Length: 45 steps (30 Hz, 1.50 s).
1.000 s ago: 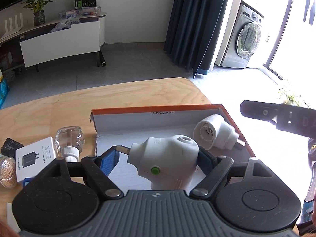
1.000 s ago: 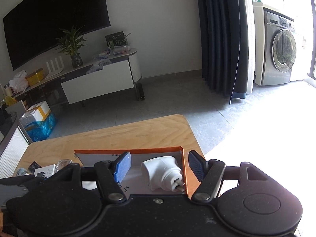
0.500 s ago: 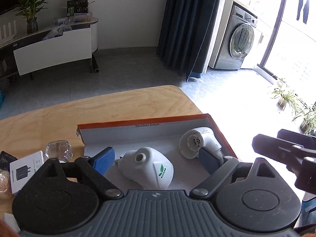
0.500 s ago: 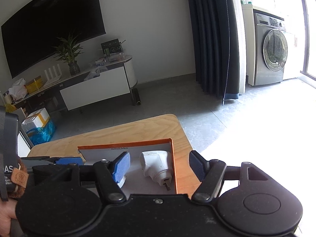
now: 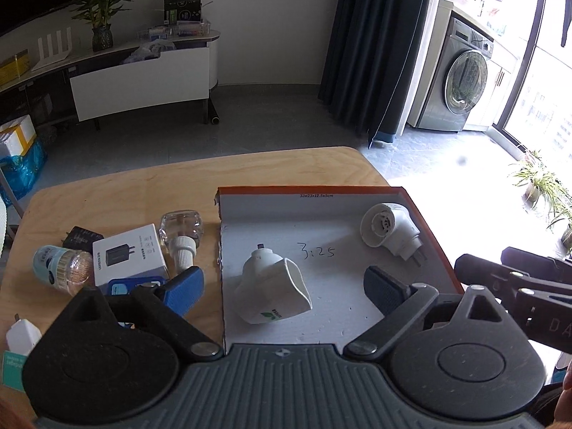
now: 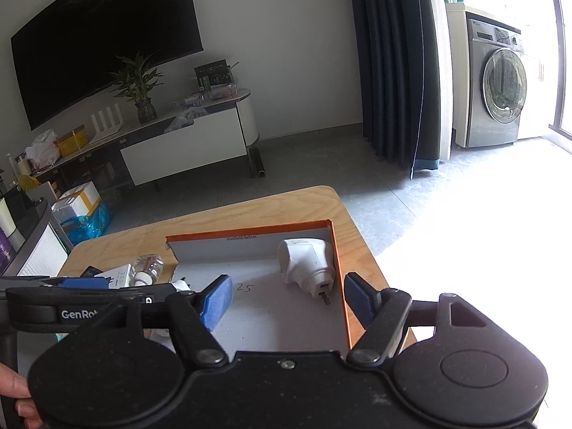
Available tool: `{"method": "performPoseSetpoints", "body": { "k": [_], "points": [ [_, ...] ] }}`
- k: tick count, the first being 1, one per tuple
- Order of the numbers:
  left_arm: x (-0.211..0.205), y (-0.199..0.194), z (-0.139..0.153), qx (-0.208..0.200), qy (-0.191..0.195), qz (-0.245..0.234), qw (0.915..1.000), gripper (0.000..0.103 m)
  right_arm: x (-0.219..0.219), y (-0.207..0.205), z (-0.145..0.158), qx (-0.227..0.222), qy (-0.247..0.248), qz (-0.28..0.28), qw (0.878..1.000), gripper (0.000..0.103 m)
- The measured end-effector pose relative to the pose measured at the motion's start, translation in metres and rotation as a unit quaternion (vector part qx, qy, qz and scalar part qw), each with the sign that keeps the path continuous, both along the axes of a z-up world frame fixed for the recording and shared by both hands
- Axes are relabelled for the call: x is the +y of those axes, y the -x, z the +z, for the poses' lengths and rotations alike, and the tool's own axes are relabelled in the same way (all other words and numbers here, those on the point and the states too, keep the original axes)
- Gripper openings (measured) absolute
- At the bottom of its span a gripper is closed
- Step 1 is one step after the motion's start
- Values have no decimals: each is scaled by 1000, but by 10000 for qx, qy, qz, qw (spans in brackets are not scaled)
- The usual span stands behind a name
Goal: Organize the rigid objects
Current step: 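Lower both adapters into the tray and open both tools, then withdraw both tools from the tray toward the teal and blue boxes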
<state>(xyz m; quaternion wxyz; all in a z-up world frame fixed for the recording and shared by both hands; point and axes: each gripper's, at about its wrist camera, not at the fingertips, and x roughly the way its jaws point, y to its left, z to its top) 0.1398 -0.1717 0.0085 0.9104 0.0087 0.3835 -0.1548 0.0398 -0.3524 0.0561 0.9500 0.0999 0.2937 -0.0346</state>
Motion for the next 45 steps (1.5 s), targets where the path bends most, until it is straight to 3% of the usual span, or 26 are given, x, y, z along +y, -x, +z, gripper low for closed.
{"method": "performPoseSetpoints", "body": {
  "k": [20, 45],
  "points": [
    [47, 49, 7, -209, -134, 466, 9986, 100, 45, 24, -2, 168, 24, 479, 9987, 83],
    [107, 71, -2, -121, -55, 1072, 9942, 100, 109, 29, -12, 354, 76, 1186, 9923, 83]
  ]
}}
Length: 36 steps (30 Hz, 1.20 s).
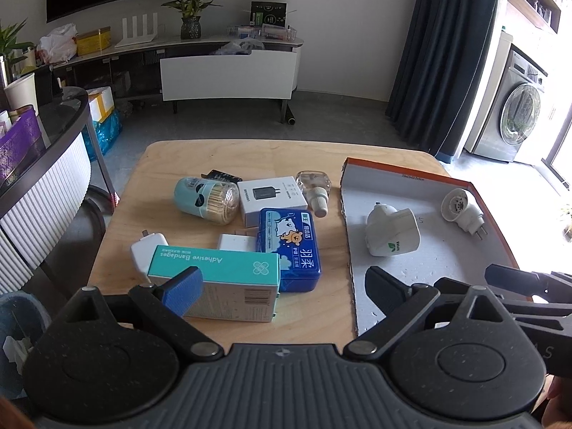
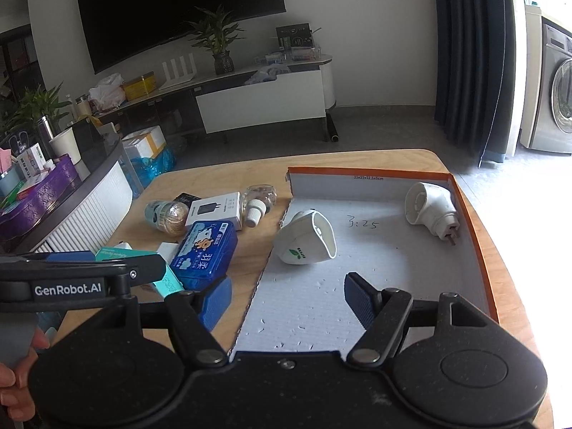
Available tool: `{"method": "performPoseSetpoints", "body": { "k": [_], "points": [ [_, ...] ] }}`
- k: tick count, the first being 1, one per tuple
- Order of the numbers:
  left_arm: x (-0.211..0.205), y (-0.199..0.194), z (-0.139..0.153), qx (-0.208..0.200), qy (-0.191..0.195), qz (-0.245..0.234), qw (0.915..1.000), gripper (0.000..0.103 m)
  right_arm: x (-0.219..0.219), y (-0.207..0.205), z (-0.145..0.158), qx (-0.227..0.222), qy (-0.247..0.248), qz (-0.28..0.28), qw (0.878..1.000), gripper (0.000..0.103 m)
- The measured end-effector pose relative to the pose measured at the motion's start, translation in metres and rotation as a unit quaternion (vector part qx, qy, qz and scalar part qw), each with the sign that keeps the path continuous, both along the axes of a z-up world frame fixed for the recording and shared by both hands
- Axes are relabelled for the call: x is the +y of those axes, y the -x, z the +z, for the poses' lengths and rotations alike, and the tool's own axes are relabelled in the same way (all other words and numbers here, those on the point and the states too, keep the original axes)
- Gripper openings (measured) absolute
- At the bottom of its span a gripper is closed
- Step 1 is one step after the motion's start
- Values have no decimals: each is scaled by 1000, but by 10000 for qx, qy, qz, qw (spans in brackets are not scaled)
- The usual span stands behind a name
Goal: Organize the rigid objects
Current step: 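Withdraw both tools from the tray toward the teal and blue boxes, then grasp the teal Adhesive Bandages box with the left tool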
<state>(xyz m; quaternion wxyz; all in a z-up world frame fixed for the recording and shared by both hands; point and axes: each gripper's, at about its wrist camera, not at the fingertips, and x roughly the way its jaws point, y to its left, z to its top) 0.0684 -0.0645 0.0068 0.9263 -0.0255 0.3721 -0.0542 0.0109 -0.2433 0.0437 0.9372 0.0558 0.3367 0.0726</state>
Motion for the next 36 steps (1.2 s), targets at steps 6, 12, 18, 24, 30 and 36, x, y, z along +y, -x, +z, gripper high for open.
{"method": "performPoseSetpoints", "body": {
  "k": [6, 12, 18, 24, 30, 36],
  "points": [
    [15, 4, -6, 57, 36, 133, 9999, 100, 15, -2, -5, 76, 30, 162, 9998, 83],
    [27, 6, -13, 119, 39, 253, 9996, 100, 27, -4, -10, 143, 45, 323, 9994, 83],
    [38, 3, -23, 161, 82, 410, 9990, 101, 32, -6, -14, 211, 43, 397, 9990, 83],
    [39, -3, -38, 33, -4, 328, 9995, 103, 30, -7, -16, 245, 9, 379, 9990, 83],
    [36, -11, -49, -89, 68, 325, 9994, 103, 29, -11, -19, 288, -7, 362, 9989, 83],
    [33, -22, -58, -192, -128, 360, 9991, 103, 28, -16, -23, 358, -14, 342, 9988, 83]
  ]
}}
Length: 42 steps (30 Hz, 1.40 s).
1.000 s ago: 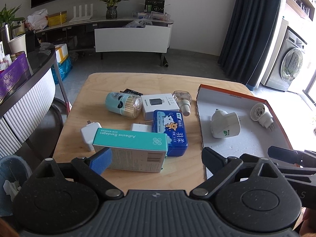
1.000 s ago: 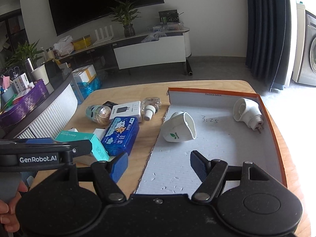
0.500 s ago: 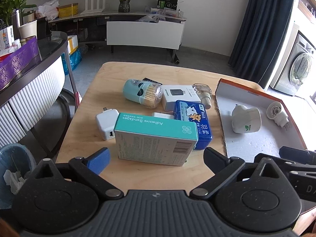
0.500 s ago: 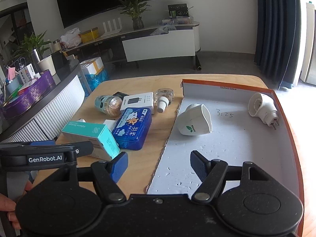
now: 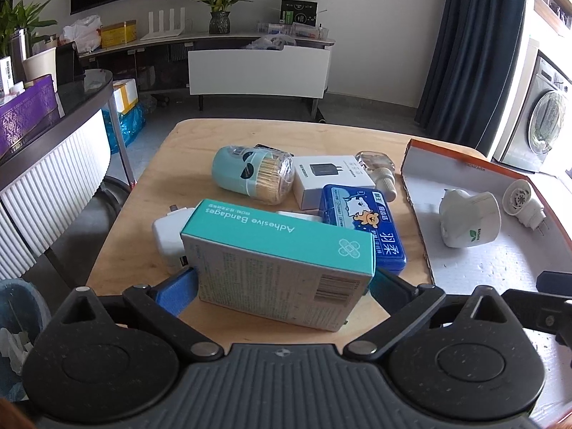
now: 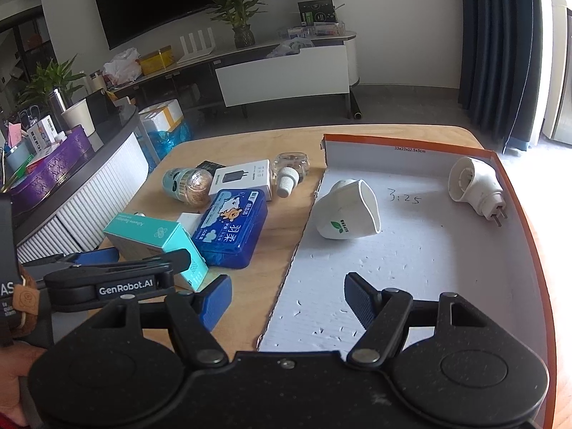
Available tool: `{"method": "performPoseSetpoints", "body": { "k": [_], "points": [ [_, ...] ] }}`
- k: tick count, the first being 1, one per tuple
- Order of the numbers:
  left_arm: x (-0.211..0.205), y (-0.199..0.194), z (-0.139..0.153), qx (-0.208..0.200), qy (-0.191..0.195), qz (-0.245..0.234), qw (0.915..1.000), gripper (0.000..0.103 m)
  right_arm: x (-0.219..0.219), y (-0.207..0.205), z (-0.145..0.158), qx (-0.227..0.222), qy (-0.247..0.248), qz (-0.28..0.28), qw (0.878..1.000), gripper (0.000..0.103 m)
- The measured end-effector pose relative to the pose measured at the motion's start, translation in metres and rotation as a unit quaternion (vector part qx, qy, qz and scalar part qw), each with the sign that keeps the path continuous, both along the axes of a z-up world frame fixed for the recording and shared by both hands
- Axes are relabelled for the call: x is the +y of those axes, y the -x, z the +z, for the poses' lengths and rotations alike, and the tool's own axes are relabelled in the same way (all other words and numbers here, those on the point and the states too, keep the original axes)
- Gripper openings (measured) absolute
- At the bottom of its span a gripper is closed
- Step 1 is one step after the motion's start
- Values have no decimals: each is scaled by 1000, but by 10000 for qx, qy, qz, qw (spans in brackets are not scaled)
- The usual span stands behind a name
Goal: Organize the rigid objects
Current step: 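Grasp the teal Adhesive Bandages box with the left tool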
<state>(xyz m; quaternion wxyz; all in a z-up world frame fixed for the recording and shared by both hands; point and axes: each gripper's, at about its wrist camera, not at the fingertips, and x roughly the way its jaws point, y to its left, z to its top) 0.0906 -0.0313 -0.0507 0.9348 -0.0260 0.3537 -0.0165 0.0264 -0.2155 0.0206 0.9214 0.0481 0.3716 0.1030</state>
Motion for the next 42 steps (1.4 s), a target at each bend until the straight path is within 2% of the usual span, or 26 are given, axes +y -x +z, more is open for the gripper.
{"method": "performPoseSetpoints", "body": {
  "k": [5, 9, 17, 18, 19, 20, 22, 25, 26, 27, 29, 33, 35, 38, 42],
  "points": [
    [-3, -1, -4, -229, -107, -56, 9997, 103, 0, -3, -3, 49, 12, 8, 10000, 83],
    [-2, 0, -4, -327, -188, -169, 9991, 86, 1, -4, -4, 80, 37, -10, 10000, 83],
    [13, 9, 0, -424, -35, -86, 9991, 81, 4, -7, -6, 93, 66, 7, 9999, 83],
    [14, 9, 1, -418, 34, -78, 9991, 76, 5, -7, -6, 97, 58, 16, 9999, 83],
    [15, 9, 1, -404, 72, -59, 9991, 64, 6, -6, -6, 106, 59, 39, 9999, 83],
    [15, 9, 2, -371, 70, -41, 9993, 56, 8, -6, -6, 109, 70, 65, 9999, 83],
    [14, 6, 1, -278, 29, -76, 9996, 49, 11, -6, -6, 98, 83, 138, 9998, 83],
    [16, 0, -5, -105, 185, -39, 9998, 48, 16, -6, -5, 84, 82, 205, 9997, 83],
    [15, 0, -7, -126, 115, 25, 9999, 49, 17, -5, -4, 84, 86, 217, 9997, 83],
    [14, 0, -7, -198, 58, 51, 9998, 55, 18, -5, -4, 82, 91, 236, 9996, 83],
    [14, 0, -7, -331, 70, 25, 9994, 54, 21, -5, -4, 79, 113, 281, 9995, 83],
    [15, -4, -7, -307, 176, 49, 9994, 32, 24, -6, -4, 106, 138, 302, 9994, 83],
    [18, -2, -5, -336, 398, -3, 9986, 31, 25, -7, -3, 92, 151, 320, 9993, 83],
    [15, 6, 1, -468, 379, -55, 9982, 30, 26, -9, -4, 90, 166, 331, 9993, 83],
    [21, 13, 11, -526, 604, -16, 9968, 30, 30, -13, -5, 121, 152, 345, 9992, 83]
  ]
}}
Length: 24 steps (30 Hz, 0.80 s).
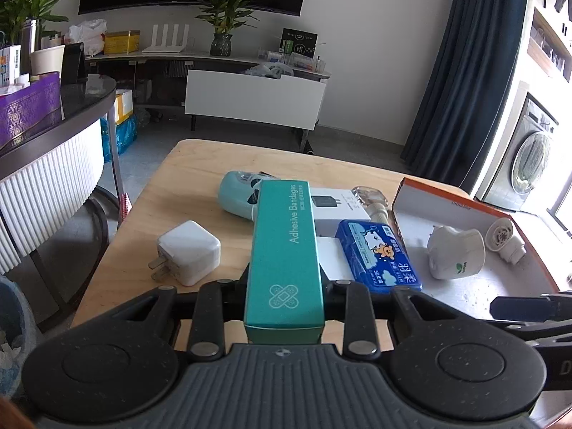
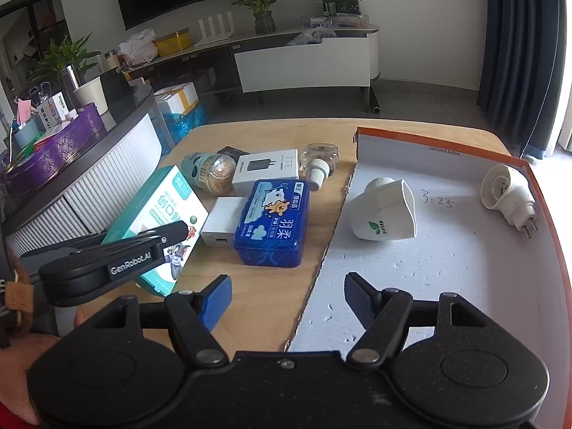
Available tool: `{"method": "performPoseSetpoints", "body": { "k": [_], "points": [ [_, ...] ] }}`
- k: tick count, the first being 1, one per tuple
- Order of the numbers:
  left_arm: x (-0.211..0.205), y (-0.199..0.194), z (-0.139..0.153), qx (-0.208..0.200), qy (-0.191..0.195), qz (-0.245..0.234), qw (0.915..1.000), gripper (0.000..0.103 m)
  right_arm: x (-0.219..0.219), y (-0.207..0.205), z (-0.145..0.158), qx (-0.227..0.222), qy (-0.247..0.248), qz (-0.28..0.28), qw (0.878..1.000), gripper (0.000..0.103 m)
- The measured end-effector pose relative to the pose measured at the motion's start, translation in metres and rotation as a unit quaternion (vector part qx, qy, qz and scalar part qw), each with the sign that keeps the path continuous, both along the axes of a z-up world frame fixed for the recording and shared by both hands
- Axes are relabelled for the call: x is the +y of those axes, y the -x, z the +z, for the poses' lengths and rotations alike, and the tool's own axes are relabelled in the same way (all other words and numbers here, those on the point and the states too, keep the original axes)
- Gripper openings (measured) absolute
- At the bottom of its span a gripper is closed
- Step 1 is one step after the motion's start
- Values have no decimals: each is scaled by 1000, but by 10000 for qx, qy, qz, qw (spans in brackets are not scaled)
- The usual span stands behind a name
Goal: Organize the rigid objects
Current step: 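Grasp the teal Adhesive Bandages box with the left tool, then grasp the blue toothbrush box with the right tool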
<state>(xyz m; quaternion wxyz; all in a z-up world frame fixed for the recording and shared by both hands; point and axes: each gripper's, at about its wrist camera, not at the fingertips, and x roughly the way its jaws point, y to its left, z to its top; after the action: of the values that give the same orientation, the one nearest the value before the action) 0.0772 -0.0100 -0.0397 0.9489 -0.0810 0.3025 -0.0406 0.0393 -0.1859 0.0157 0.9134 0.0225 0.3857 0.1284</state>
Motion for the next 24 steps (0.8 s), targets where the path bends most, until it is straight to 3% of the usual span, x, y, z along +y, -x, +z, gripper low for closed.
{"method": "performPoseSetpoints", "body": {
  "k": [8, 19, 24],
  "points": [
    [8, 9, 18, -183, -65, 142, 9997, 30, 19, -26, -1, 26, 71, 149, 9999, 83],
    [19, 9, 20, -180, 32, 190, 9997, 31, 37, -90, -32, 598, 97, -15, 9982, 83],
    [21, 7, 18, -142, 72, 178, 9997, 31, 36, -102, -42, 618, 272, -157, 9976, 83]
  ]
}}
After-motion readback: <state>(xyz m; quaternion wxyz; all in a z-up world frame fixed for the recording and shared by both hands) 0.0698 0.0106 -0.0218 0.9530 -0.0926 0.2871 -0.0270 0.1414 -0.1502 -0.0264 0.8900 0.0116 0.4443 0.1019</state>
